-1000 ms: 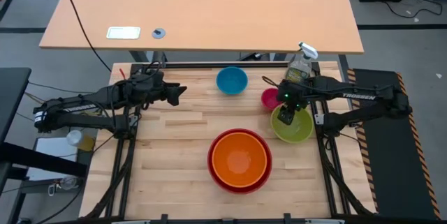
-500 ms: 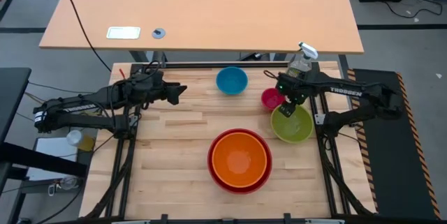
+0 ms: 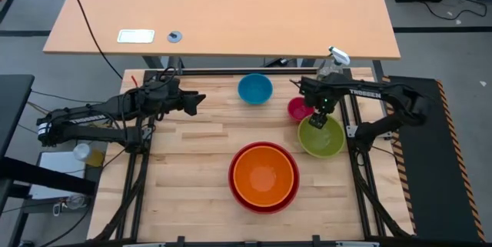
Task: Nest bowls inside each other
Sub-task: Stack the green bowl on the orange bowl
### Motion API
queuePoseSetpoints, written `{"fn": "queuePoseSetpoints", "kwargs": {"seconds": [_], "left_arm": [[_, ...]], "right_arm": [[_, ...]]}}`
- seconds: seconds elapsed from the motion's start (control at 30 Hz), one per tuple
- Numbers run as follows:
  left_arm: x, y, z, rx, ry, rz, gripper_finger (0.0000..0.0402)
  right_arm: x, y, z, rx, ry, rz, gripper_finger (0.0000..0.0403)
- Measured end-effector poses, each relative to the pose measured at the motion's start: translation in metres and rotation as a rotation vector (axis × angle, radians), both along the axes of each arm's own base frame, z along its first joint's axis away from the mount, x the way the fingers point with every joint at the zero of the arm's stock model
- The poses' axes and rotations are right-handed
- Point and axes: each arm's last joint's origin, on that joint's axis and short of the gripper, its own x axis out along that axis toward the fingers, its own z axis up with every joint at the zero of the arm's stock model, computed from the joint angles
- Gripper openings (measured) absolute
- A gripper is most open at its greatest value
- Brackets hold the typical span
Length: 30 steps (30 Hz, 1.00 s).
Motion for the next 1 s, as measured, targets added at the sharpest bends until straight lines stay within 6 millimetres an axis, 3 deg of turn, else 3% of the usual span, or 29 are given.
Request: {"fn": "queuePoseSetpoints", "kwargs": {"seconds": [0.33, 0.67, 1.0], "left_arm": [[0.0, 0.0, 0.0, 0.017, 0.012, -0.008, 0.0245], [0.0, 0.0, 0.0, 0.035, 0.024, -0.016, 0.0245], [0.0, 0.0, 0.0, 0.043, 0.028, -0.018, 0.0245]], "right_arm": [[0.006, -0.004, -0.014, 0.035, 0.057, -0.015, 0.0191], [0.006, -0.004, -0.015, 0.035, 0.059, -0.026, 0.0118], [0.006, -0.004, -0.015, 0.042, 0.056, -0.029, 0.0086]]}}
